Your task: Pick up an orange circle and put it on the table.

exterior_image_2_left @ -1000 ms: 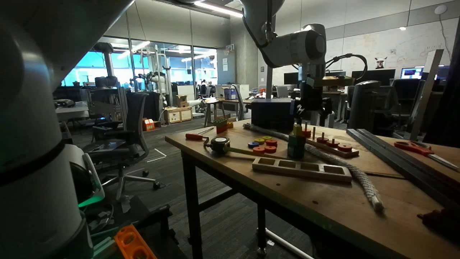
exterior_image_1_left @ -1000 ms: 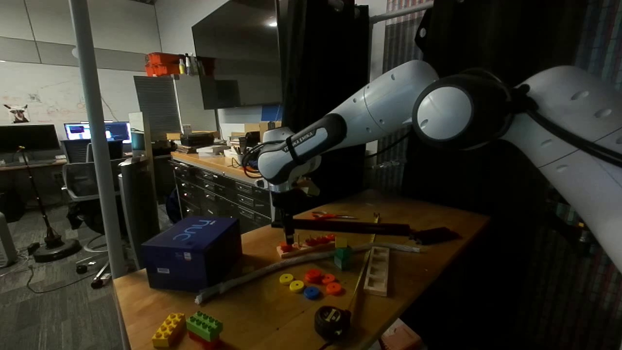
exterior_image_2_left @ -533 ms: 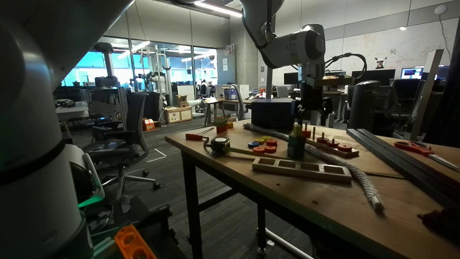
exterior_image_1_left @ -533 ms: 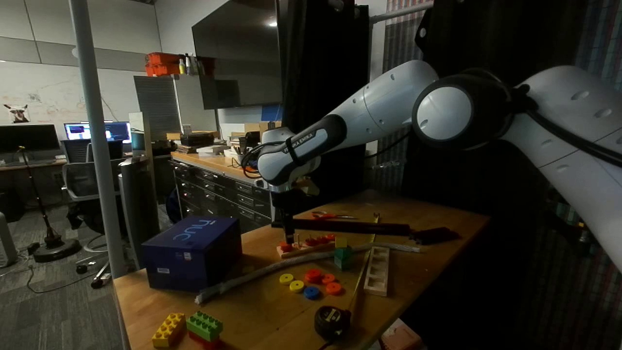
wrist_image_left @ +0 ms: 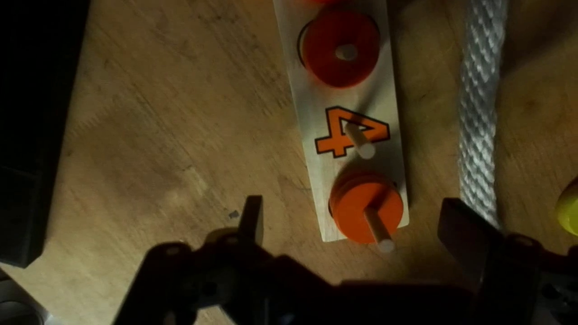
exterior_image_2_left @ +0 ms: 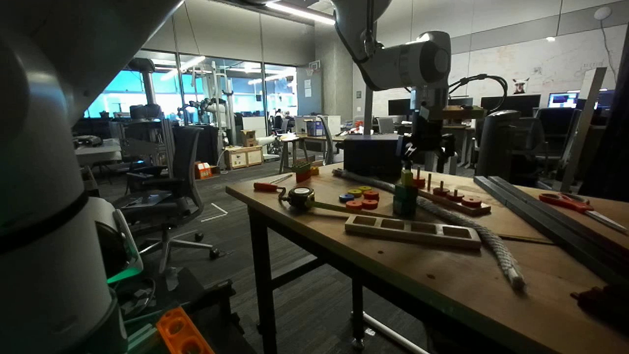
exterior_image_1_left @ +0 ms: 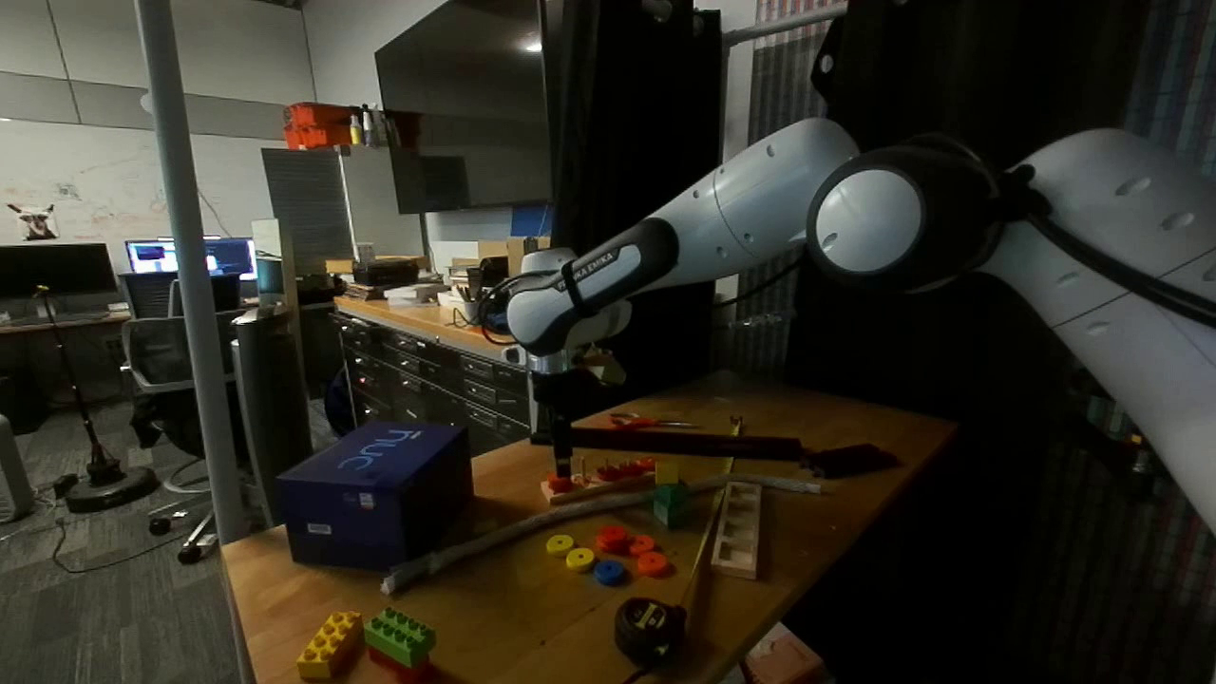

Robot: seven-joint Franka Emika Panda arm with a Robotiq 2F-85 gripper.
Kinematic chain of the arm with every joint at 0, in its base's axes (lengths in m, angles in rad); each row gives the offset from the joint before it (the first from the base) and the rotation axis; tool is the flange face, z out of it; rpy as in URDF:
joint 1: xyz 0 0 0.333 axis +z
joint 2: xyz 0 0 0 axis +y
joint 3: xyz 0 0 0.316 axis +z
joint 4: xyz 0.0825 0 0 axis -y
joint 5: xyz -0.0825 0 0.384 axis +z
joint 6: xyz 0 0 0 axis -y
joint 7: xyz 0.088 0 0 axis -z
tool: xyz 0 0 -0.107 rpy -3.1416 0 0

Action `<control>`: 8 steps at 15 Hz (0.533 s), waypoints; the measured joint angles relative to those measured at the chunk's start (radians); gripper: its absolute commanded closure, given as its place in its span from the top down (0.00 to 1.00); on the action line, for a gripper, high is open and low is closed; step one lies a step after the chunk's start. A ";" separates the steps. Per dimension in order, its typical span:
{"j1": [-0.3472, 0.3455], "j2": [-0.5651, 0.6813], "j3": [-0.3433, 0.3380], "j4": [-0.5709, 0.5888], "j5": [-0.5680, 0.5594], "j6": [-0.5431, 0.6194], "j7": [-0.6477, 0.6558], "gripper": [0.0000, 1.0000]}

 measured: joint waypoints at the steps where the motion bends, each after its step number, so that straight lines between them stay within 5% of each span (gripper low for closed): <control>1: -0.002 0.000 0.000 0.000 0.007 0.000 0.000 1.00; 8: -0.008 0.000 0.000 -0.001 0.037 0.000 0.002 1.00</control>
